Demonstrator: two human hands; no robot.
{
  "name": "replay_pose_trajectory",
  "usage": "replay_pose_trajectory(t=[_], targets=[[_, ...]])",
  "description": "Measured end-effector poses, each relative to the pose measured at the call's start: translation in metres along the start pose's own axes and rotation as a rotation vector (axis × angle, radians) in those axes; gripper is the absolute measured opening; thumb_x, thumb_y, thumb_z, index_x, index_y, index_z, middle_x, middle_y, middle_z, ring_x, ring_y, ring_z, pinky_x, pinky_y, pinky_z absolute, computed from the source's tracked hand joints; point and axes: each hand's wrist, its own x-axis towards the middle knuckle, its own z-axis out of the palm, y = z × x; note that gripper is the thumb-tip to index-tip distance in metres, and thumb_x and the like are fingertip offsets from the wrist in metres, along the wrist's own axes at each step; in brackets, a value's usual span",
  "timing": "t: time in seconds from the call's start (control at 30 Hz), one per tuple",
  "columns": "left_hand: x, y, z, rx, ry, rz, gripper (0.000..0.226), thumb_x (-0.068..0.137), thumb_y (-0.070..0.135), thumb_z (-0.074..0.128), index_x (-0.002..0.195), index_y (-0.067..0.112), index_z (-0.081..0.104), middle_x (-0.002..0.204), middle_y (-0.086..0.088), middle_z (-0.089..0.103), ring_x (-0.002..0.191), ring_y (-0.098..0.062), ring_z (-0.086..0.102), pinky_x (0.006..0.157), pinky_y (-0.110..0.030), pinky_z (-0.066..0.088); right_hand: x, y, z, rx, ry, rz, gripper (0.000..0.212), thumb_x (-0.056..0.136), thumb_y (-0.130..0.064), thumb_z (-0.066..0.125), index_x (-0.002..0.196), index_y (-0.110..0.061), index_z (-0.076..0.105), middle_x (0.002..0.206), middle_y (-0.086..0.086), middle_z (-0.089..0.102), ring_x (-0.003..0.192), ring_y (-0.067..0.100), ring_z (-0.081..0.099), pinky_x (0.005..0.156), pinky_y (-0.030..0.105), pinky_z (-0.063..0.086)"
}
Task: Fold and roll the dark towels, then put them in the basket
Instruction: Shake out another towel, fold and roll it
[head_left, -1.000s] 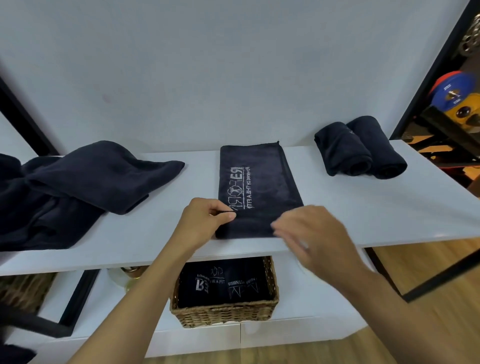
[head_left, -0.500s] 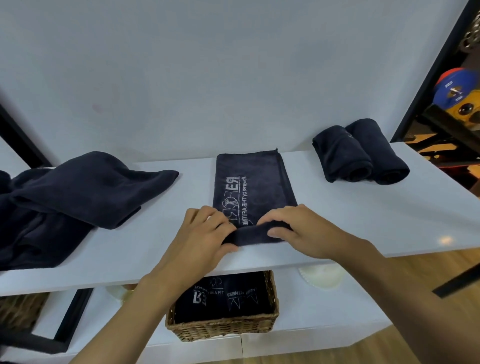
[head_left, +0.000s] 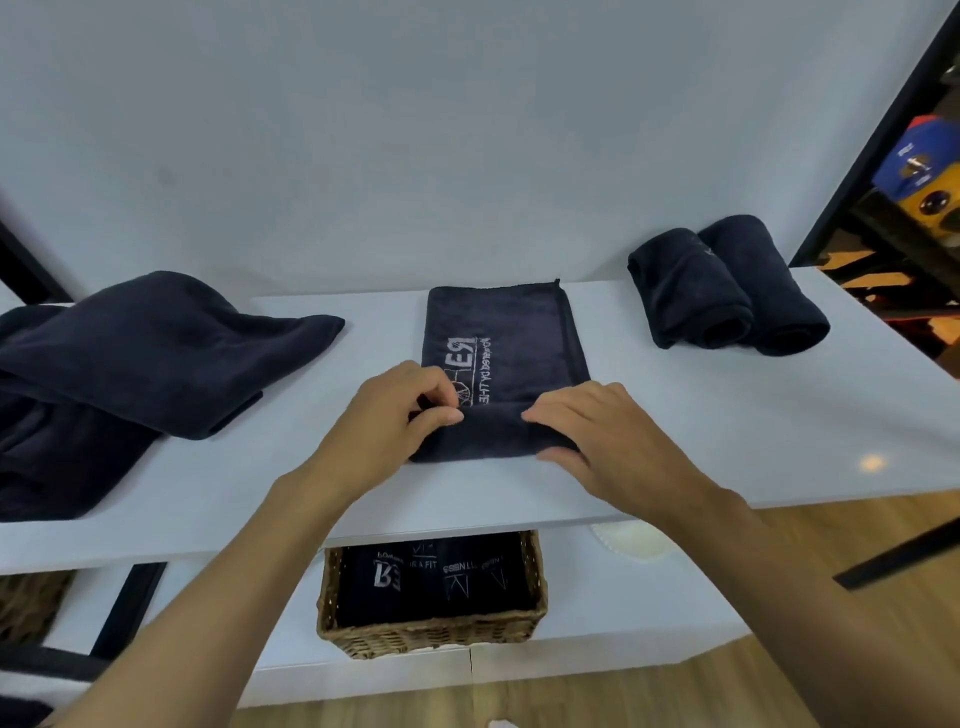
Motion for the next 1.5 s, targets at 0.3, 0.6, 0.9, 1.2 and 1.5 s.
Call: replay_pose_trajectory(t=[0.3, 0.6, 0.9, 1.2, 1.5], targets=[[-0.008, -0.004, -0.003, 0.359, -0.088, 0.288, 0.034, 0.084, 0.044, 0.068, 0.107, 0.018, 0.068, 0.097, 0.002, 0.066, 0.089, -0.020, 0.054, 0.081, -0.033, 0.041, 0.022, 0.002, -0.034, 0.736, -0.254, 0.351, 0.015, 0.092, -0.020, 0.064, 0.104, -0.029, 0.063, 0.094, -0.012, 0.073, 0.086, 0.003, 0.067, 0.078, 0.023, 0.051], [0.060, -0.006, -0.013, 0.020, -0.485, -0.093, 0.044, 0.099, 0.032, 0.050, 0.061, 0.015, 0.036, 0.059, 0.006, 0.035, 0.053, -0.008, 0.031, 0.058, -0.025, 0.027, 0.015, -0.002, -0.008, 0.000, 0.054, 0.164, 0.033, 0.085, -0.044, 0.068, 0.112, -0.024, 0.066, 0.112, -0.007, 0.062, 0.098, 0.016, 0.057, 0.086, 0.035, 0.044], [0.038, -0.020, 0.004, 0.435, 0.093, 0.447, 0.050, 0.073, 0.050, 0.074, 0.112, 0.019, 0.066, 0.109, 0.005, 0.062, 0.097, -0.019, 0.053, 0.084, -0.028, 0.032, 0.035, 0.022, -0.014, 0.565, -0.077, 0.475, 0.019, 0.093, -0.034, 0.062, 0.110, -0.026, 0.065, 0.096, -0.014, 0.066, 0.085, 0.004, 0.060, 0.076, 0.020, 0.044], [0.082, -0.018, -0.007, 0.048, -0.221, 0.052, 0.017, 0.089, 0.031, 0.065, 0.105, 0.024, 0.068, 0.087, 0.013, 0.063, 0.080, 0.000, 0.056, 0.066, -0.013, 0.038, 0.039, 0.021, -0.002, 0.039, 0.025, 0.276, 0.047, 0.089, -0.046, 0.063, 0.132, -0.030, 0.052, 0.129, -0.009, 0.051, 0.111, 0.014, 0.047, 0.093, 0.033, 0.033], [0.108, -0.015, 0.016, 0.272, 0.108, 0.097, 0.025, 0.096, 0.036, 0.049, 0.102, 0.020, 0.067, 0.101, 0.002, 0.068, 0.096, -0.022, 0.058, 0.083, -0.037, 0.047, 0.079, 0.046, 0.004, 0.023, -0.037, 0.477, 0.040, 0.100, -0.047, 0.041, 0.135, -0.033, 0.052, 0.129, -0.006, 0.051, 0.118, 0.018, 0.044, 0.090, 0.033, 0.024]])
